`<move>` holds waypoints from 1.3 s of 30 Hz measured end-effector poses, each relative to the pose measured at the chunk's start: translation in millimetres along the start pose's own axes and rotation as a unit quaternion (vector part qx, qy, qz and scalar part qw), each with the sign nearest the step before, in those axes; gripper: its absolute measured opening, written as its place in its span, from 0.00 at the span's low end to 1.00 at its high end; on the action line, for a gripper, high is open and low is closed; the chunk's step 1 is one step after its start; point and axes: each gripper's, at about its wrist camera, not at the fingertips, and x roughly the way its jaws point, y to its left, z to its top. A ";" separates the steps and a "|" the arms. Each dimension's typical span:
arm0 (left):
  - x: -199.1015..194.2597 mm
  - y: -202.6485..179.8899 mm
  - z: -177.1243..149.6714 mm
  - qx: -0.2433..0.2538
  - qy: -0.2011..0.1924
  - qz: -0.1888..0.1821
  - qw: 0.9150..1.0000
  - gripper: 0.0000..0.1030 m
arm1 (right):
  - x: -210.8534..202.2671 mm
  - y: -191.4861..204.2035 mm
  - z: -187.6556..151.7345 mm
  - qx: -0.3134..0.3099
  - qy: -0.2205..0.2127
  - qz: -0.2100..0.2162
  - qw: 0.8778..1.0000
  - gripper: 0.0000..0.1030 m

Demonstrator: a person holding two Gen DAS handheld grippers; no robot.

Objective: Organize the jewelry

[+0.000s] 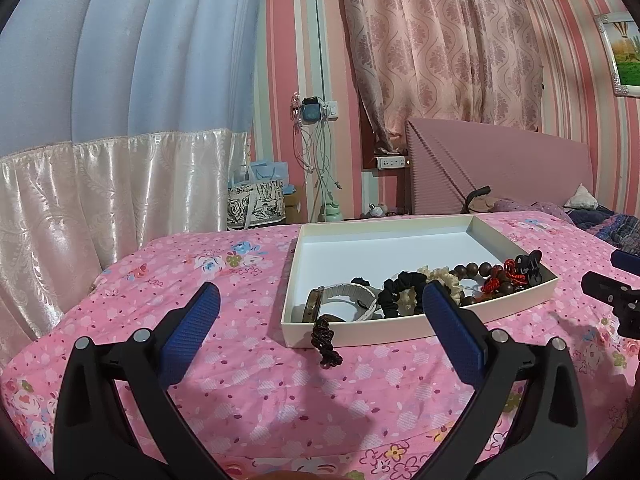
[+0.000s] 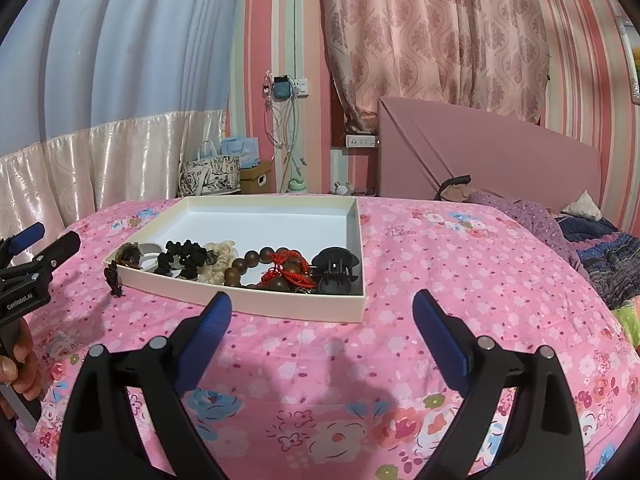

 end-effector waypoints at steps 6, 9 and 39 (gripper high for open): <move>0.1 0.5 0.2 0.000 0.000 0.002 1.000 0.97 | 0.0 0.9 -0.3 0.000 -0.001 -0.001 1.000 0.89; 0.3 0.7 0.6 0.001 0.002 0.003 1.000 0.97 | -0.5 1.0 -0.2 0.000 -0.002 -0.002 1.000 0.89; -3.8 -4.0 -0.6 0.008 0.002 0.004 1.000 0.97 | -1.7 2.1 -0.8 -0.004 -0.001 -0.002 1.000 0.89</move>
